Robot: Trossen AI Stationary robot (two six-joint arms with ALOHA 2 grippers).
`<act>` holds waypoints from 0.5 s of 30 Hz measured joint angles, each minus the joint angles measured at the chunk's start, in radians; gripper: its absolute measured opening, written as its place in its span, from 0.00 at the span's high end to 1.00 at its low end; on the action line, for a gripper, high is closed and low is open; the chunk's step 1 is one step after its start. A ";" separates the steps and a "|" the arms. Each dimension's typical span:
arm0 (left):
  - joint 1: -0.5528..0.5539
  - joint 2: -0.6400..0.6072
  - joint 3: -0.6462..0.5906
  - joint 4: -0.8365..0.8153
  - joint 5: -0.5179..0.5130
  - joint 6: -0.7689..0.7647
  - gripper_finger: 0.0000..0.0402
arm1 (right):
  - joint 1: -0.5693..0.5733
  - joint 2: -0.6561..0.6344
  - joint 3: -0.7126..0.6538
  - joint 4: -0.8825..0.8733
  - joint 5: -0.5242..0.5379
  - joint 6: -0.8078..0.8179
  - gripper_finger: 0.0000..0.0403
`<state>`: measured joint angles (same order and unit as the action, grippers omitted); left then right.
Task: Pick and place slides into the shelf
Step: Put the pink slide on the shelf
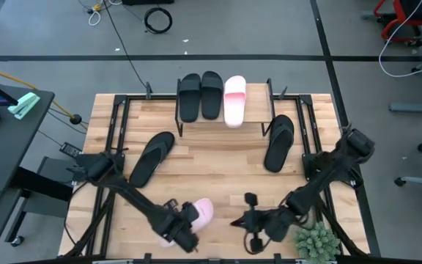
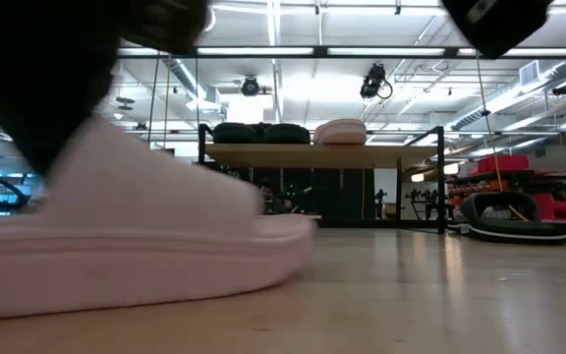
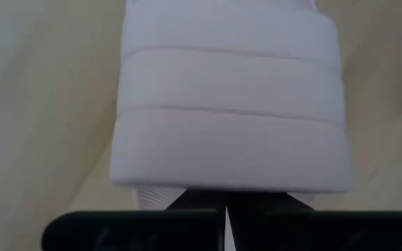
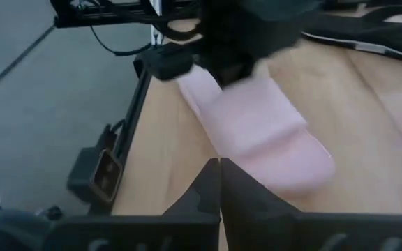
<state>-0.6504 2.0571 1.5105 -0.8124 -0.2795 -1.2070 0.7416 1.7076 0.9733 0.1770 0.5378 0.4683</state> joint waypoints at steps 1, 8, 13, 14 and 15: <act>0.013 0.000 0.000 0.032 -0.003 0.028 0.98 | -0.010 0.023 0.000 0.033 -0.013 -0.016 0.99; 0.085 0.000 0.000 0.306 -0.001 0.170 0.87 | -0.081 0.119 0.021 0.044 -0.141 0.041 0.84; 0.100 0.000 0.000 0.342 -0.002 0.181 0.82 | -0.072 0.104 0.023 -0.052 -0.166 0.151 0.69; 0.099 0.000 0.000 0.339 -0.001 0.181 0.82 | -0.063 0.095 0.023 -0.081 -0.177 0.180 0.67; 0.095 0.000 0.000 0.339 0.000 0.181 0.82 | -0.053 0.085 0.023 -0.121 -0.181 0.217 0.65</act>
<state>-0.5554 2.0571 1.5101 -0.4736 -0.2800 -1.0256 0.6887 1.7928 0.9961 0.0564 0.3573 0.6850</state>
